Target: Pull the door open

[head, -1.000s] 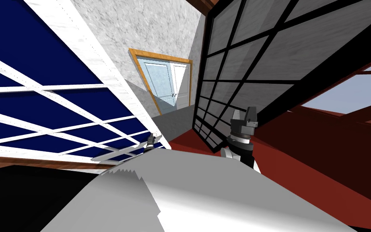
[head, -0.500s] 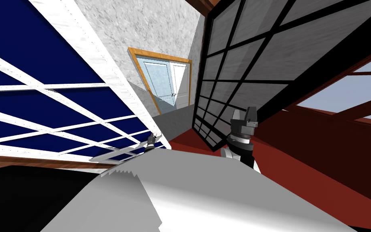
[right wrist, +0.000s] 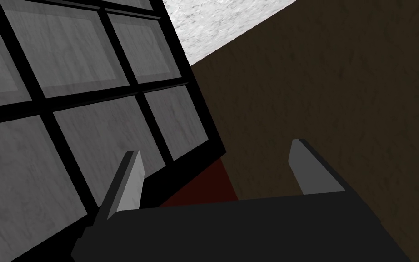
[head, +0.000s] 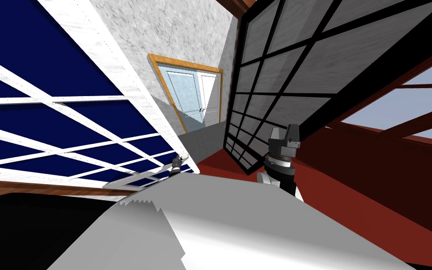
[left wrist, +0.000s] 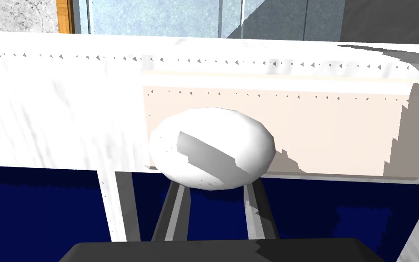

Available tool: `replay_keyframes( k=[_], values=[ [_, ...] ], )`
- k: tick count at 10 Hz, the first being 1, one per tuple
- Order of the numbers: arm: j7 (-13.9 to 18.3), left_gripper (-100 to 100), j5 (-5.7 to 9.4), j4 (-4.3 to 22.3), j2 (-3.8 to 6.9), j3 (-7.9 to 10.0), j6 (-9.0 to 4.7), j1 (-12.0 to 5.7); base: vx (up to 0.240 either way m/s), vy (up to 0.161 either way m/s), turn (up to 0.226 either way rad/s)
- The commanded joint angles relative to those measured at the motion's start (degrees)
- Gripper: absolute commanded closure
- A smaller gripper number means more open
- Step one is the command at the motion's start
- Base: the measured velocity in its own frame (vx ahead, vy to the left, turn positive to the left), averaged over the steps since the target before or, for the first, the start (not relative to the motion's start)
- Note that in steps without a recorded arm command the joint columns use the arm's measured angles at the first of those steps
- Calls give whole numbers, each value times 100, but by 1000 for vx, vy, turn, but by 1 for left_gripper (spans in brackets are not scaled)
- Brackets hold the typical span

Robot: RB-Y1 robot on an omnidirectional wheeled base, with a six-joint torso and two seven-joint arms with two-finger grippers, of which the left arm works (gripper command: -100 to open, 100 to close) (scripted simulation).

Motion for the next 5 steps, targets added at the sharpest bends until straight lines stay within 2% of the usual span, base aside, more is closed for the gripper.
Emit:
replay_keyframes(
  k=[1,4,5],
  values=[
    [230,100,32,-82,-21,-65,9,-8,-40,8,-25],
    [678,100,185,-64,-7,-177,30,-60,-31,7,-20],
    [709,100,185,-64,-7,-177,30,-60,-31,2,-23]
  ],
)
